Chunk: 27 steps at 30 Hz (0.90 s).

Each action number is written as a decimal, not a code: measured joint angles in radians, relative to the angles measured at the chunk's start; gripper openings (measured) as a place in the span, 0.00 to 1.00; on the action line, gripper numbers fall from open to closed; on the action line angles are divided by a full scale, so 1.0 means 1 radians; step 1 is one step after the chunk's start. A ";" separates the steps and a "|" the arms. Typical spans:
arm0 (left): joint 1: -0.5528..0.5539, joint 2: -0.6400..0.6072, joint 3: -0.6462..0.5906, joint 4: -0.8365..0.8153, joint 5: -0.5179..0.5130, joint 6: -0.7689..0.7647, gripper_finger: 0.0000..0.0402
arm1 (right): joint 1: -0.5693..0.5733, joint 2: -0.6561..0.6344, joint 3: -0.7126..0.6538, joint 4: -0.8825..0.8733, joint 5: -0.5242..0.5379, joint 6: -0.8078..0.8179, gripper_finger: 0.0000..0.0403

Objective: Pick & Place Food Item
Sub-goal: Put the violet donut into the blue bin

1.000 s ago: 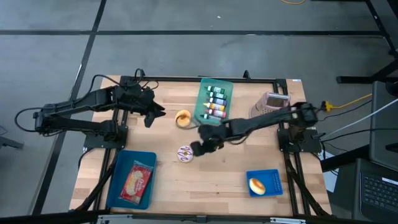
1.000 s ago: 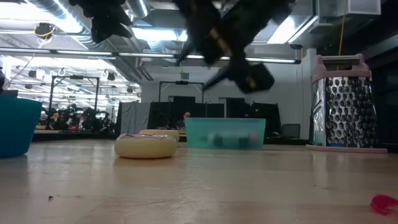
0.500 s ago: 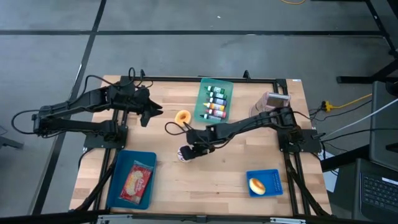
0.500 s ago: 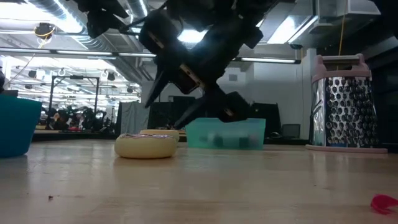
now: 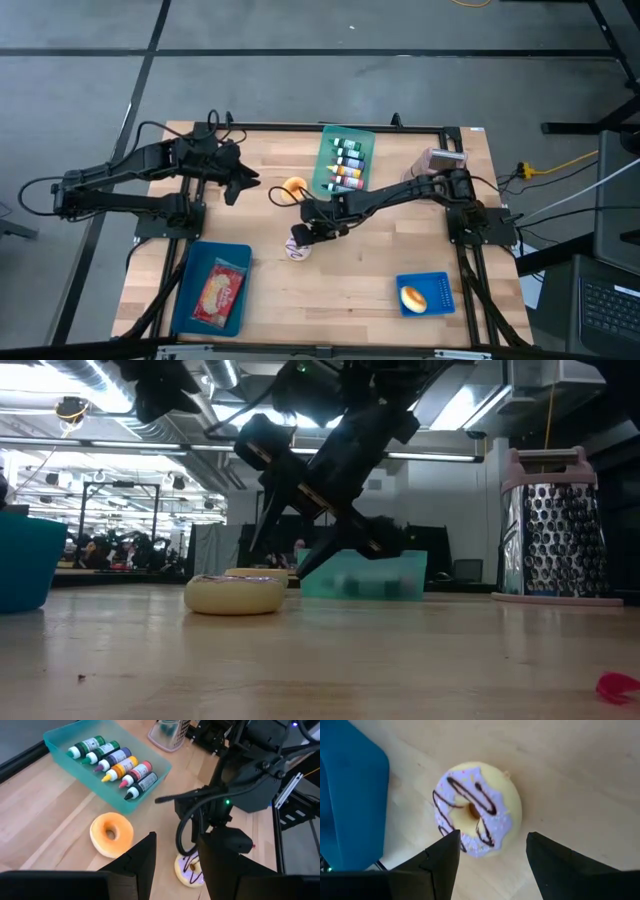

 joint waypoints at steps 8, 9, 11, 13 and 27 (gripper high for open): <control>0.000 0.000 0.000 -0.024 0.000 0.004 0.35 | -0.008 0.000 0.000 0.000 -0.002 -0.003 0.52; 0.000 0.000 0.000 -0.024 0.000 0.004 0.35 | -0.008 0.000 0.000 0.000 -0.003 -0.006 0.51; 0.000 0.000 0.000 -0.025 0.000 0.004 0.35 | -0.008 0.000 0.000 0.000 -0.005 -0.010 0.50; 0.000 0.000 0.000 -0.026 0.000 0.005 0.35 | -0.008 0.003 0.000 0.001 -0.004 -0.013 0.50; 0.000 0.000 0.000 -0.039 0.000 0.004 0.35 | -0.009 0.083 -0.002 0.090 -0.040 0.011 0.42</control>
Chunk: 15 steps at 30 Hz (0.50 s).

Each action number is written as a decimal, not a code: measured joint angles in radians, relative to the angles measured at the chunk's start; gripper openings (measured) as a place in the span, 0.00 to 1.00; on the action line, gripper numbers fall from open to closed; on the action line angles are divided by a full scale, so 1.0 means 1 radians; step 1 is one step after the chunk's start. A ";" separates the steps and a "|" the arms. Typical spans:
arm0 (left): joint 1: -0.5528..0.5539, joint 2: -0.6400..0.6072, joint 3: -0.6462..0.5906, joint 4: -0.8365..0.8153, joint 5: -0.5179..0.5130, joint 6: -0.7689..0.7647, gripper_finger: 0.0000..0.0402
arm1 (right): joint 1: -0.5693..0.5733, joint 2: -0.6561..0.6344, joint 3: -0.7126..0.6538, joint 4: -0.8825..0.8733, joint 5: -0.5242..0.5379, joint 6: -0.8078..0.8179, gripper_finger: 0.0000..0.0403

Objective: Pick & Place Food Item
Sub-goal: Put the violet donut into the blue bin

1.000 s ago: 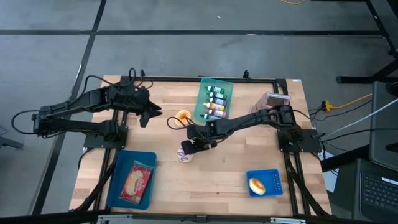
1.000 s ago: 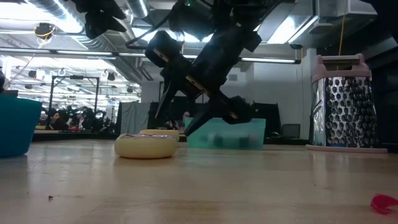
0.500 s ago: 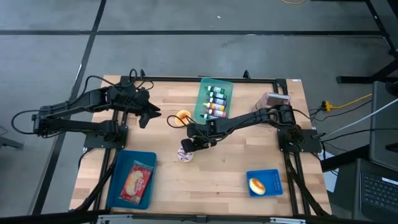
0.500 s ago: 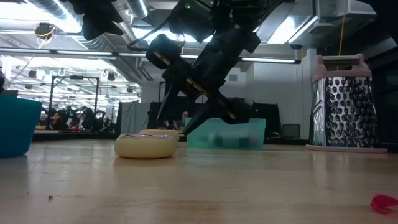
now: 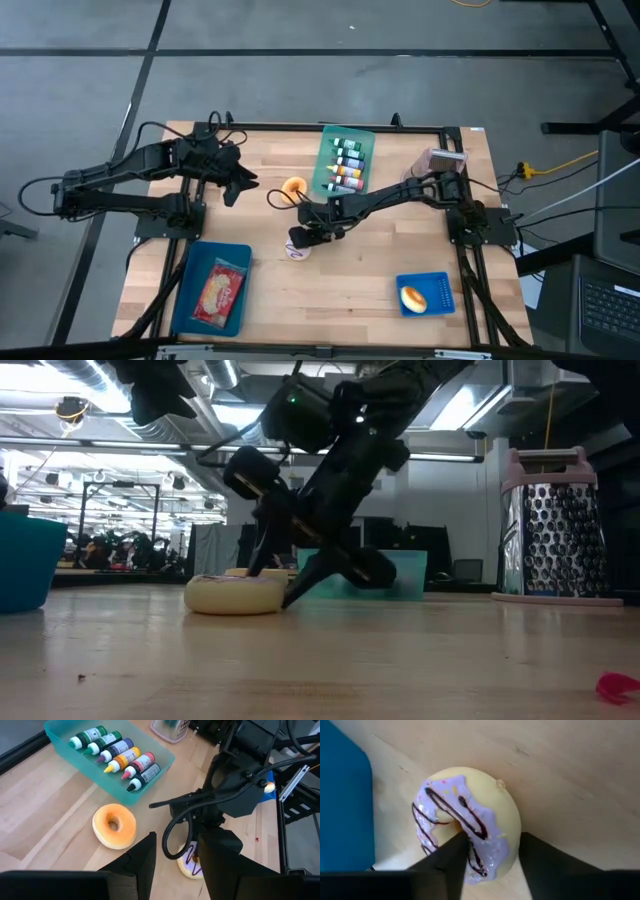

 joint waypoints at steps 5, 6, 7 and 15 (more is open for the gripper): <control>0.000 0.000 0.000 0.000 0.000 0.000 0.35 | -0.004 -0.002 0.000 0.065 -0.001 -0.003 0.11; 0.000 0.000 0.000 0.000 0.000 0.000 0.35 | -0.005 -0.003 0.000 0.086 -0.009 -0.007 0.06; 0.000 0.000 0.000 -0.001 0.000 0.000 0.35 | -0.005 -0.003 0.000 0.109 -0.017 -0.007 0.04; 0.000 0.000 0.000 -0.001 0.000 0.001 0.35 | 0.017 -0.090 0.000 0.163 -0.022 -0.014 0.02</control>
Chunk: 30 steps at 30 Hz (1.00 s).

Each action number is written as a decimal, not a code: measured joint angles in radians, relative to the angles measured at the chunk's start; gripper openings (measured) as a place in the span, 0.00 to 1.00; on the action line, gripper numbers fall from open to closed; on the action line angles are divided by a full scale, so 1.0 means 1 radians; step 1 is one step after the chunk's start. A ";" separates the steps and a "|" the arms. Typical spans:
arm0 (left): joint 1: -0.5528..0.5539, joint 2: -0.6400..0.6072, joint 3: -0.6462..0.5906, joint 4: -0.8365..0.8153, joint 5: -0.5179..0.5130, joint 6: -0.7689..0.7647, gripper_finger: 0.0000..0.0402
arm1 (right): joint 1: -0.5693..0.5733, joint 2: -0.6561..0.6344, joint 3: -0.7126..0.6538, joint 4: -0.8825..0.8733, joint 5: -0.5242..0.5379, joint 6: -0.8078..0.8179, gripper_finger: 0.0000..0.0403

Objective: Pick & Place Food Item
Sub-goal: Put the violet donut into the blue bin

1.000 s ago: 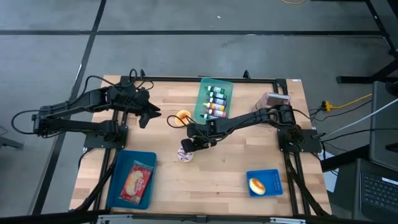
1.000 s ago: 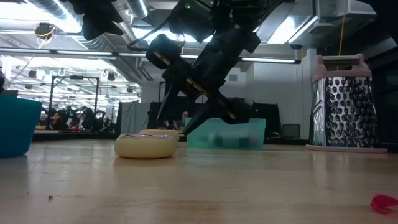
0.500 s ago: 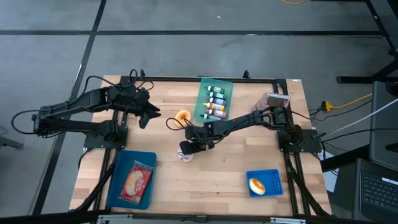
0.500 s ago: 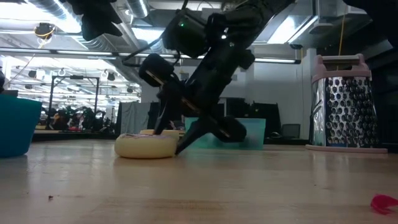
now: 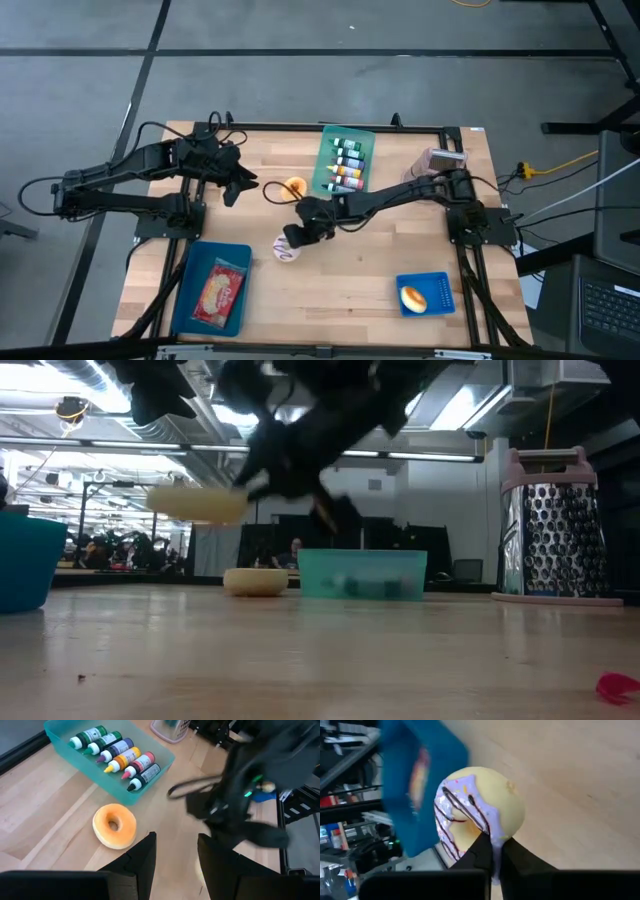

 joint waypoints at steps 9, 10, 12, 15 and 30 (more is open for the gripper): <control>0.000 0.000 0.000 -0.002 0.011 0.016 0.35 | 0.069 -0.339 0.002 -0.434 0.224 -0.065 0.02; 0.000 0.000 0.000 -0.001 0.011 0.021 0.35 | 0.086 -0.378 0.002 -0.511 0.259 -0.061 0.02; 0.000 0.000 0.000 -0.001 0.011 0.026 0.35 | 0.125 -0.448 0.002 -0.673 0.319 -0.016 0.02; 0.000 0.000 0.000 0.000 0.011 0.028 0.35 | 0.199 -0.517 0.002 -0.903 0.356 0.113 0.02; 0.000 0.000 0.000 0.009 0.017 0.026 0.35 | 0.559 -0.532 0.001 -1.283 0.167 0.653 0.02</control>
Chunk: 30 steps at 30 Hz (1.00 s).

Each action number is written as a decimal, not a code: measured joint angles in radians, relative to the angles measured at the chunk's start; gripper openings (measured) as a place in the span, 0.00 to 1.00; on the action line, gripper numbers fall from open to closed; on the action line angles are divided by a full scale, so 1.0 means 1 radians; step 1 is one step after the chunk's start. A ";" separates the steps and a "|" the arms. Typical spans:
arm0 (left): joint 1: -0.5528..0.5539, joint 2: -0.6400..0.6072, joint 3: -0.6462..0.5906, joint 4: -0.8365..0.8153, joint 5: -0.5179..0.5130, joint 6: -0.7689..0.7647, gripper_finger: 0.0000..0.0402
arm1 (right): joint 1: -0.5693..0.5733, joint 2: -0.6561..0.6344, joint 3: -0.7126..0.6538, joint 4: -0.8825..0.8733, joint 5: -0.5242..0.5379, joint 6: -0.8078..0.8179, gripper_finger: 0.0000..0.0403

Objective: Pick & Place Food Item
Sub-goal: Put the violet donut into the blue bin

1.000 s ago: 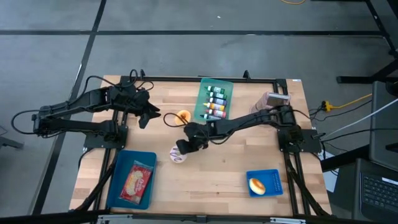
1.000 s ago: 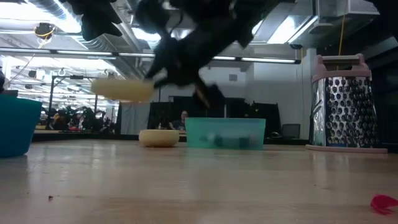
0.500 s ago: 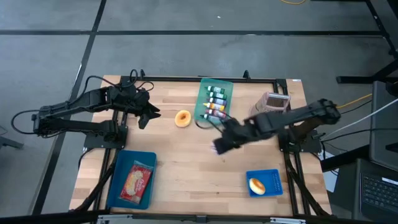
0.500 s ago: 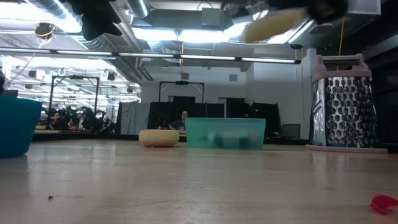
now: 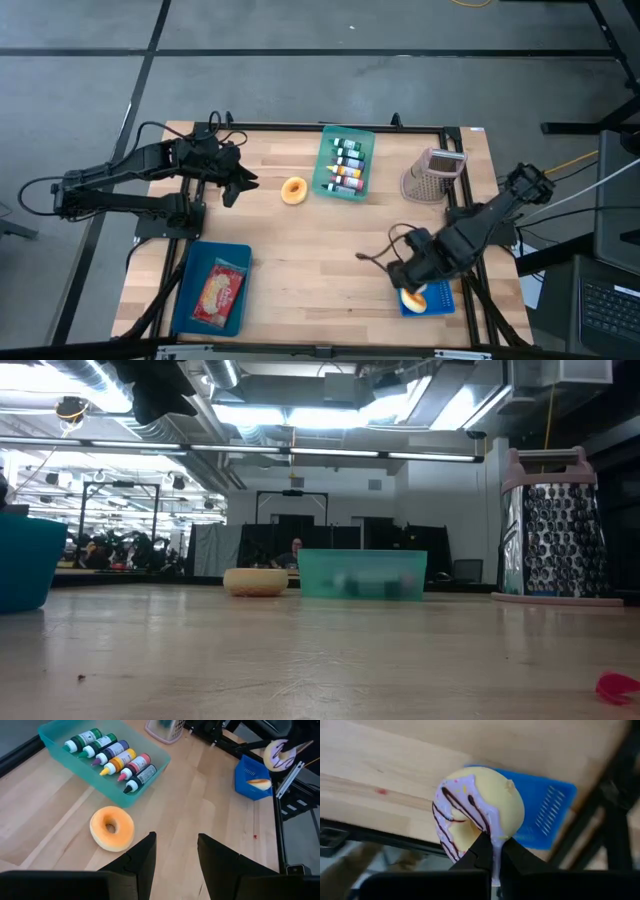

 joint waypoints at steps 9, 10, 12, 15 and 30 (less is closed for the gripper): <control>0.000 0.000 0.000 0.000 0.001 0.004 0.35 | 0.071 0.075 0.000 -0.080 -0.097 0.049 0.02; 0.000 0.000 0.000 0.000 0.001 0.005 0.35 | 0.073 0.084 0.000 -0.080 -0.105 0.049 0.02; 0.000 0.000 0.000 0.000 0.001 0.006 0.35 | 0.073 0.104 0.000 -0.080 -0.122 0.046 0.02; 0.000 0.000 0.000 0.000 0.001 0.007 0.35 | 0.075 0.137 0.000 -0.083 -0.129 0.042 0.02; 0.000 0.000 0.000 0.000 -0.002 0.015 0.35 | 0.075 0.410 -0.001 -0.117 -0.195 -0.150 0.02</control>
